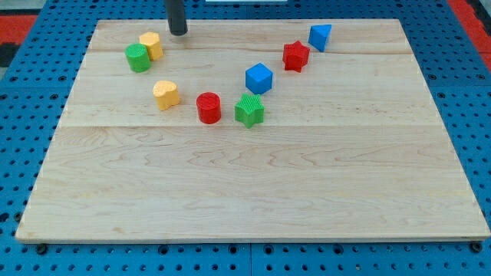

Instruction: Separate the green circle and yellow hexagon

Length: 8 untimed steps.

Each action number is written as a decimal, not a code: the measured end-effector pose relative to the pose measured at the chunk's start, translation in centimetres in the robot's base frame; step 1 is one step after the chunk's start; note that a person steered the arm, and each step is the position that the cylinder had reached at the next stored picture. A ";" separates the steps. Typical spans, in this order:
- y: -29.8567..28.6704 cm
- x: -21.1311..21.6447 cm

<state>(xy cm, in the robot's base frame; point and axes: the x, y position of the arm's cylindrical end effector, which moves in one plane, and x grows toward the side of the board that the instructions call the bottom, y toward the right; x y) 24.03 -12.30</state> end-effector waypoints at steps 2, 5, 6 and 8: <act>-4.5 3.9; -10.6 1.6; -11.0 0.0; -17.3 4.8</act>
<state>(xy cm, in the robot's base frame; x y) 28.80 -29.63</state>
